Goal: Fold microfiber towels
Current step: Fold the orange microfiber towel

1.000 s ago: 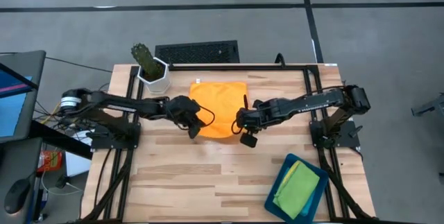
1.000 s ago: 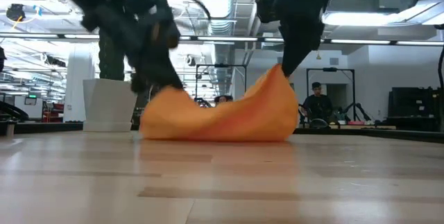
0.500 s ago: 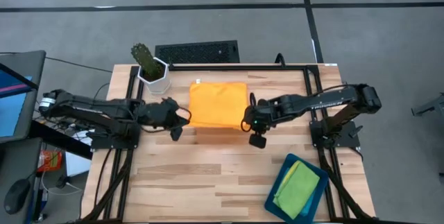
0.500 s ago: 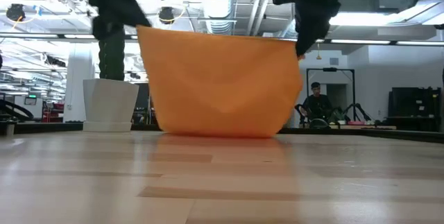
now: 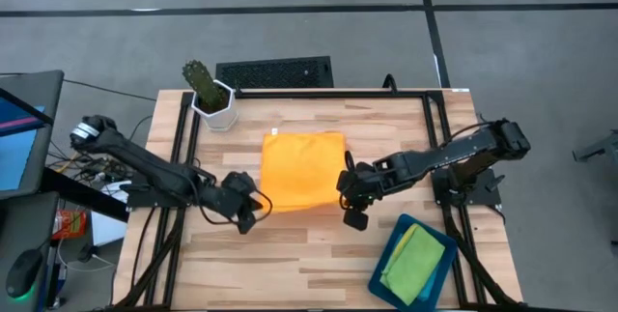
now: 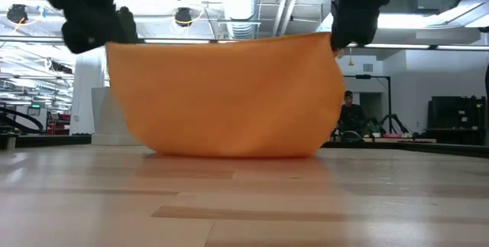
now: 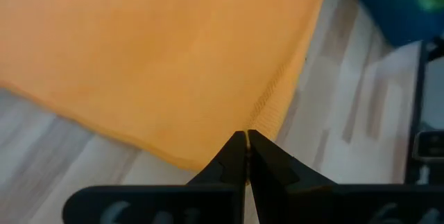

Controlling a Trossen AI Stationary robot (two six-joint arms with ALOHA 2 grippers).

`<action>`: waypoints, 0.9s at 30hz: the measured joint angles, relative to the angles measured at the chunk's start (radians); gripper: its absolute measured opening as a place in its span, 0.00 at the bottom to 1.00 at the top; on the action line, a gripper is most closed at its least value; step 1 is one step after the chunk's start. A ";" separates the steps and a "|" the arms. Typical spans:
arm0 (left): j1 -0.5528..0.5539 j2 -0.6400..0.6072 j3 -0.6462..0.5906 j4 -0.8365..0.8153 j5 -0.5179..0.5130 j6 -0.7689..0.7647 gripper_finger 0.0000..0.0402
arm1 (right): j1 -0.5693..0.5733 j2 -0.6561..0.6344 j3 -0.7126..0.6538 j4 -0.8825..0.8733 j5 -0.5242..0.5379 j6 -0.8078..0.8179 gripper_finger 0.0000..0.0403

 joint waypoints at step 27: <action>-0.011 0.028 -0.001 0.008 -0.016 -0.060 0.00 | -0.029 0.013 -0.001 -0.044 -0.052 -0.198 0.37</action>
